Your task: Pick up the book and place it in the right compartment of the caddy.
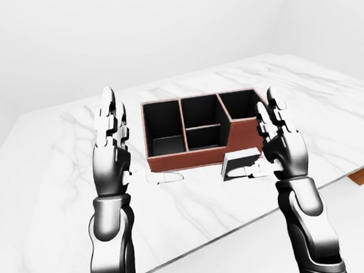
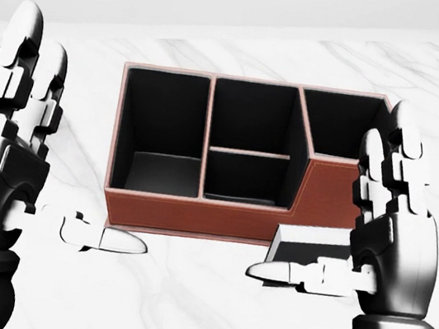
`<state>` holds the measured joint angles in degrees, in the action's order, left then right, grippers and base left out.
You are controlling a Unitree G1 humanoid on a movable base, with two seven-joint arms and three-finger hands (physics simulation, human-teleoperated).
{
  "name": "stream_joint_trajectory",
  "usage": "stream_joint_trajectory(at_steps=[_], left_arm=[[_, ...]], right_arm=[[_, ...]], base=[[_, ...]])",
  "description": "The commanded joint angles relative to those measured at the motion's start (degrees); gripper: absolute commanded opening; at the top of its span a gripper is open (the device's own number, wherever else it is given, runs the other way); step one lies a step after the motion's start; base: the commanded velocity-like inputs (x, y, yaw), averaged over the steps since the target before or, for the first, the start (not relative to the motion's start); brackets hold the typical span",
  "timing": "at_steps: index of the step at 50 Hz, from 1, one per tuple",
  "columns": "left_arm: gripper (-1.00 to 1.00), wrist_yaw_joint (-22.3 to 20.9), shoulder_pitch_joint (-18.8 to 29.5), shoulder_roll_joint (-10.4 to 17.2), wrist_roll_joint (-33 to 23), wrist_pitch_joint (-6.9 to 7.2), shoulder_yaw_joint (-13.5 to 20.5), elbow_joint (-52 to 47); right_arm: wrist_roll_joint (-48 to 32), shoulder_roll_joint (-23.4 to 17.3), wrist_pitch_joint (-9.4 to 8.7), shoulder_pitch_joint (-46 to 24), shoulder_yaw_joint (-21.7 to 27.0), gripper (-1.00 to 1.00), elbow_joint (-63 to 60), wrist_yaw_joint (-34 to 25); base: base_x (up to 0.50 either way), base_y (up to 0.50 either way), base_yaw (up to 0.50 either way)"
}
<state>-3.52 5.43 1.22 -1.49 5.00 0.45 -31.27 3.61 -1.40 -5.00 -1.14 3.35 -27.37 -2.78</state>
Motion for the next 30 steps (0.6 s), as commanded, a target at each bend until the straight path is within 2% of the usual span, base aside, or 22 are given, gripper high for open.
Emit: stream_joint_trajectory(at_steps=[1, 7, 13, 30], left_arm=[[1.00, 0.0, 0.0, 0.0, 0.0, 0.00, 0.0, 0.0], [1.00, 0.0, 0.2, 0.0, -0.1, 0.00, -0.1, 0.2], [1.00, 0.0, 0.7, 0.0, -0.3, 0.00, -0.2, 0.2], [1.00, -0.2, 1.0, 0.0, -0.3, 0.00, -0.1, 0.2]], right_arm=[[0.0, 0.0, 0.00, -0.6, 0.0, 1.00, 0.4, 0.4], [0.3, 0.0, 0.00, -1.0, -0.1, 1.00, 0.5, 0.4], [0.4, 0.0, 0.00, -1.4, -0.2, 1.00, 0.8, 0.6], [-0.6, -0.6, 0.00, -1.8, -0.1, 1.00, 0.5, 1.0]], base=[[0.00, 0.00, 0.00], [0.00, 0.00, 0.00], [0.37, -0.10, 0.00], [0.00, 0.00, 0.00]])
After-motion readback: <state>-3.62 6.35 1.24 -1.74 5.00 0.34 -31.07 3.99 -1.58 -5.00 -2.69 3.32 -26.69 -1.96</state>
